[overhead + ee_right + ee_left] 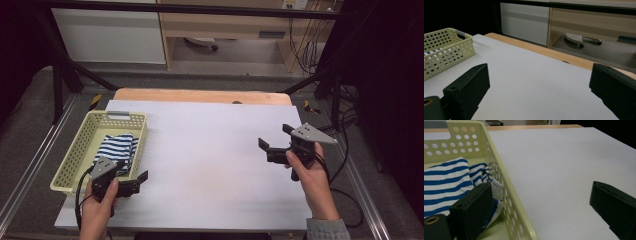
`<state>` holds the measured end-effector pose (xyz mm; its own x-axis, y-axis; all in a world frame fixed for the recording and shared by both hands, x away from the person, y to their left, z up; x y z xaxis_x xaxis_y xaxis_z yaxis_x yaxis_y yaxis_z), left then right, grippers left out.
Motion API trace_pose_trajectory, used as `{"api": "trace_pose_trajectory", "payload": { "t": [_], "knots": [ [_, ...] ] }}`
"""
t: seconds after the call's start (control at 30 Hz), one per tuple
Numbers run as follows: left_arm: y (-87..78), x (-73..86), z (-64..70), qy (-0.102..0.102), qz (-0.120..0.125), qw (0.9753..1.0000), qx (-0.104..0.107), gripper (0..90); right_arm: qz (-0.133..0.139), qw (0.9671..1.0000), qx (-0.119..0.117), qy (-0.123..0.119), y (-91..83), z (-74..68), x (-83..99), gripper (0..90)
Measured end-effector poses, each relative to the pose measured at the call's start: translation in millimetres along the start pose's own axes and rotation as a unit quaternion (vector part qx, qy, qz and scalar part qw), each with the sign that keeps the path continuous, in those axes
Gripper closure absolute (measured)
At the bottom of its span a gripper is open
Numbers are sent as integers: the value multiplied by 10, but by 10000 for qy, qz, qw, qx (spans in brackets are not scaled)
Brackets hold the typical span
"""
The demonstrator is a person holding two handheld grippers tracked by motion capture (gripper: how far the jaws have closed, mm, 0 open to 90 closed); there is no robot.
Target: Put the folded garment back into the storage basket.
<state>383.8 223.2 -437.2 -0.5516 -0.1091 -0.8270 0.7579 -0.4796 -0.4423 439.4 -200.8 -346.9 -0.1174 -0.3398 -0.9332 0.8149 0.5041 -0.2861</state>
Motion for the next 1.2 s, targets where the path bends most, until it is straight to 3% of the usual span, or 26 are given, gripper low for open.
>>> {"api": "trace_pose_trajectory", "payload": {
  "t": [0.53,0.67,0.9,1.2],
  "knots": [
    [15,25,-2,-20,-14,10000,-67,52,16,9995,281,122,-164,184,99,22],
    [25,44,24,58,-44,9999,-80,54,-74,9993,353,137,-192,214,163,35],
    [9,45,50,38,-22,10000,11,54,-119,9993,321,173,-226,198,213,39],
    [9,64,38,58,-29,10000,-33,54,-168,9991,326,233,-275,215,270,18]
  ]
}}
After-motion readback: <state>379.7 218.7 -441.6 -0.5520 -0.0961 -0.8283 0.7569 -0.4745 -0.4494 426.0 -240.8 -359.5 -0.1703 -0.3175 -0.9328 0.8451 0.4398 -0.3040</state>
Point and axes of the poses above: each handheld gripper's, and its own axes: y roughly forward along the jaws, x roughly out of its underside, z roughly to its right, the point moved 8 cm from there along y, roughly forward along the jaws, and after that the axes turned 14 degrees about -y, right-handed, at the moved point
